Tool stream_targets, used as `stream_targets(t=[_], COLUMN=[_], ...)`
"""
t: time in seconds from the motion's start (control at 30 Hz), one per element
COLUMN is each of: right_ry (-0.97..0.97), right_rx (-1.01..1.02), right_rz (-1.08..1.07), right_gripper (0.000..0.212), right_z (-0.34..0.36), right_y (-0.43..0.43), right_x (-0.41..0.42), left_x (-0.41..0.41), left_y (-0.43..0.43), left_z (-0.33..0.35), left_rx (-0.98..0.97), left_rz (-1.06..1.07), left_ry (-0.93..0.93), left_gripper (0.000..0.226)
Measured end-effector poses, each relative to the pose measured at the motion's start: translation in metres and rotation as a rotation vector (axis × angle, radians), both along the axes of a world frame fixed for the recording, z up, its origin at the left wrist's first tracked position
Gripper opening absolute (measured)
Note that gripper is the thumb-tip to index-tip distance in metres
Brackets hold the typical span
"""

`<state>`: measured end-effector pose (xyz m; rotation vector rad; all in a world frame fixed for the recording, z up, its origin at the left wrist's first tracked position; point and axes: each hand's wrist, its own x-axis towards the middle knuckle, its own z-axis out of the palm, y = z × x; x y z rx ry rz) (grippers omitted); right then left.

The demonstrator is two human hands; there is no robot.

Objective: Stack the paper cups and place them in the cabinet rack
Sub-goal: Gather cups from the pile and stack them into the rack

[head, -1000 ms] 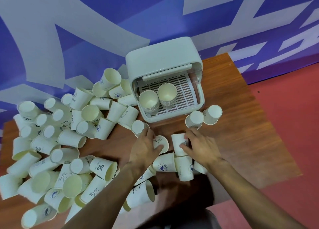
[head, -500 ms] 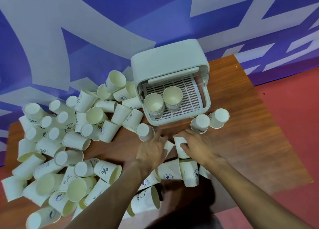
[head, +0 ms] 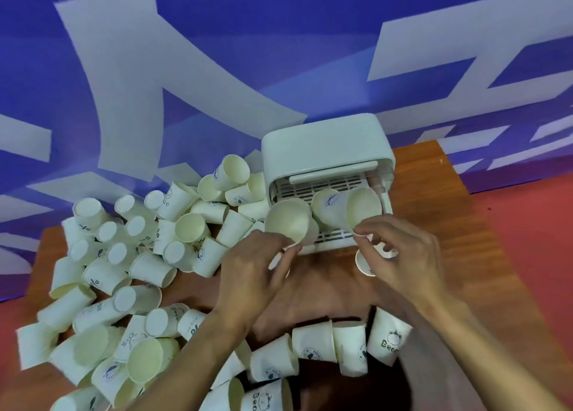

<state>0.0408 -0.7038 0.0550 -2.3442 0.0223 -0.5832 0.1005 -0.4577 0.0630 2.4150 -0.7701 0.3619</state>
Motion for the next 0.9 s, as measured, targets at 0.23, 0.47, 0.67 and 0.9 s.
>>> stream_targets(t=[0.23,0.47,0.67,0.9], right_ry=[-0.035,0.099,0.253,0.564], right_rx=[-0.209,-0.286,-0.226,-0.215], right_rz=[0.11,0.148,0.162,0.135], right_gripper=[0.01,0.02,0.014,0.017], right_z=[-0.038,-0.052,-0.057,-0.065], right_y=[-0.008,-0.006,-0.003,0.003], right_x=[0.024,0.046,0.063,0.076], left_x=[0.02,0.03,0.033,0.053], left_y=[-0.005,-0.012,-0.014,-0.016], left_z=[-0.028,-0.04,-0.044,-0.069], left_rx=[0.051,0.05,0.047,0.301], left_rz=[0.005,0.054,0.05,-0.043], left_ry=[0.028,0.027,0.092,0.283], left_gripper=[0.01,0.007,0.014,0.031])
